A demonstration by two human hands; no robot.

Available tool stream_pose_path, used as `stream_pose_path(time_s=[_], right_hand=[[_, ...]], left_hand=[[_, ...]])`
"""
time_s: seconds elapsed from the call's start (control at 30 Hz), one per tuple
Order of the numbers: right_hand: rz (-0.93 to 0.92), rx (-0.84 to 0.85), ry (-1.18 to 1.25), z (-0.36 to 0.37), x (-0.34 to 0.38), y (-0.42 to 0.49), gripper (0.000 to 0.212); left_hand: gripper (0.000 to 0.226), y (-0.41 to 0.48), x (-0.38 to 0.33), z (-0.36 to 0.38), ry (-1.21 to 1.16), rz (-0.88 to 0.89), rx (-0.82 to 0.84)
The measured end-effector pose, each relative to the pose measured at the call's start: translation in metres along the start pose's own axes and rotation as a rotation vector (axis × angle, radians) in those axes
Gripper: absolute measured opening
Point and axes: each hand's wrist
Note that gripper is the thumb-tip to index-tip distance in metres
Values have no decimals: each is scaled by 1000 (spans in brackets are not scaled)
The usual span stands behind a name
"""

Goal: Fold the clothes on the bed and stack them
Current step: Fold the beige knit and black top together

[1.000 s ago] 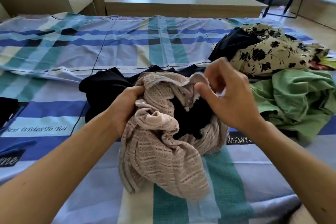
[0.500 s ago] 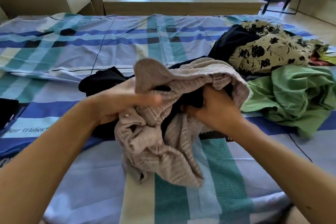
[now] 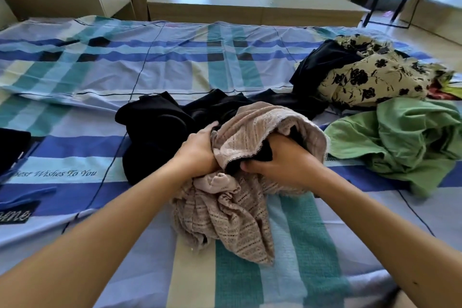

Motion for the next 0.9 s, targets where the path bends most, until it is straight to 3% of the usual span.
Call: stream_pose_path(time_s=[0.07,0.1,0.2,0.27,0.33,0.4,0.43,0.5,0.53,0.6,0.63,0.7,0.77,0.83,0.9], right_hand=[[25,4,20,-6,1,1,61],[49,23,52,-10,-1,1,57],[103,181,-14,-24,-1,3,43],[129,300,-39,-33,-1,4,58],[92,353,198,-45,-6,3,85],[30,397,460,-58,-7,-5,84],[0,374,557,-64,-8,-8,78],[-88,176,646,-71,-9,-11,63],[-106,44,637,-70,-11,-10,60],[-27,-144,393,-60,-17,-4,73],[45,-152,228,-51,-21,1,84],[163,-89,81,-27,-27,9,95],[214,-47,130,-4,-32,19,95],[268,-45,184,13,-32,29,97],[303,-81,219,20,-31,35,99]], left_hand=[[19,-1,-3,-10,-293,43,99],[15,-4,-5,-17,-468,21,156],[10,-19,-16,-38,-951,-158,338],[19,-31,-30,-47,-1177,-117,370],[21,-36,-39,-50,-1289,-44,319],[44,-32,-39,-53,-1306,-88,199],[43,-26,-36,-57,-1283,-115,178],[18,-12,-25,-61,-1140,-157,148],[14,-5,-16,-59,-973,-174,89],[18,1,1,-54,-519,-212,-111],[36,1,5,-49,-276,-214,-216],[96,-6,3,-41,73,-273,-236],[141,-13,9,-32,87,-296,-110],[152,-11,19,-25,-54,-266,-5],[142,-3,35,-20,-72,-219,17]])
Point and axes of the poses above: each hand's wrist, its own y-axis towards the middle knuckle, its own z-axis out of the palm, x = y × z, and after that the axes turned 1 degree about z, right-handed
